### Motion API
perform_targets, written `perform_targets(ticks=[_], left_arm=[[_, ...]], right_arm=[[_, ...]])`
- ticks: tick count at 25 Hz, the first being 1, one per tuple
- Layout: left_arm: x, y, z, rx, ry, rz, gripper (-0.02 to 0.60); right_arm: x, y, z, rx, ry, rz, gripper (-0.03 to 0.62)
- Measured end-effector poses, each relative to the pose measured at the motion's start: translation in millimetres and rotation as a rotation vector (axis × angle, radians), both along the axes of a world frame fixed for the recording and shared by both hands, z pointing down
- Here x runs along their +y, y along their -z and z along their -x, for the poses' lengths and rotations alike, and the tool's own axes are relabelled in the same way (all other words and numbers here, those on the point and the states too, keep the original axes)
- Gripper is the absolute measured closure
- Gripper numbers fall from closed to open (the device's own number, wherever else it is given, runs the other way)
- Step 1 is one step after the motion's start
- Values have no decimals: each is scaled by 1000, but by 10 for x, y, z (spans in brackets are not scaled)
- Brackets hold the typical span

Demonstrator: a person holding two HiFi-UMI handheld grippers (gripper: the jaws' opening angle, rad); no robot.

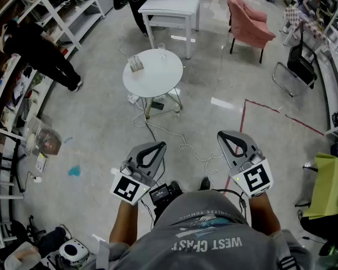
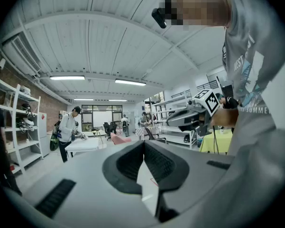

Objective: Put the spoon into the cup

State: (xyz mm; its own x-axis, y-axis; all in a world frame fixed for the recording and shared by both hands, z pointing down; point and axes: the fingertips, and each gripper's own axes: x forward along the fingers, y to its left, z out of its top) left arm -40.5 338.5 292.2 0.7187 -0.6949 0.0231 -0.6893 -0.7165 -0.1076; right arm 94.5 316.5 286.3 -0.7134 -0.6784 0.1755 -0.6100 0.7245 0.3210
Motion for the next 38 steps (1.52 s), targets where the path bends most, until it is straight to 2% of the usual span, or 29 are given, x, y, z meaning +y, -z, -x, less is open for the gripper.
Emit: perform_targets(ticks=[3, 7, 11, 13, 15, 20, 26, 34, 38], left_arm=[[-64, 29, -5, -5, -29, -34, 574], [-77, -33, -35, -37, -72, -73, 574], [-65, -227, 3, -84, -73, 24, 574], [-68, -274, 13, -94, -76, 24, 574], [-89, -269, 2, -91, -85, -14, 574], [-70, -133, 18, -39, -100, -90, 574], [-43, -123, 146, -20, -104, -60, 574], [-40, -69, 261, 4, -117, -62, 574], [-54, -176, 291, -31, -128, -21, 574]], right_arm=[[-33, 1, 5, 9, -7, -8, 592], [-17, -155, -37, 33, -33, 34, 592], [-3, -250, -19, 40, -50, 59, 592], [5, -312, -24, 13, -74, 82, 592], [3, -368, -53, -16, -105, 118, 592], [37, -299, 15, -24, -94, 109, 592], [68, -191, 177, -76, -117, 116, 591], [101, -146, 298, -64, -145, 114, 591], [84, -159, 314, -60, -153, 113, 591]])
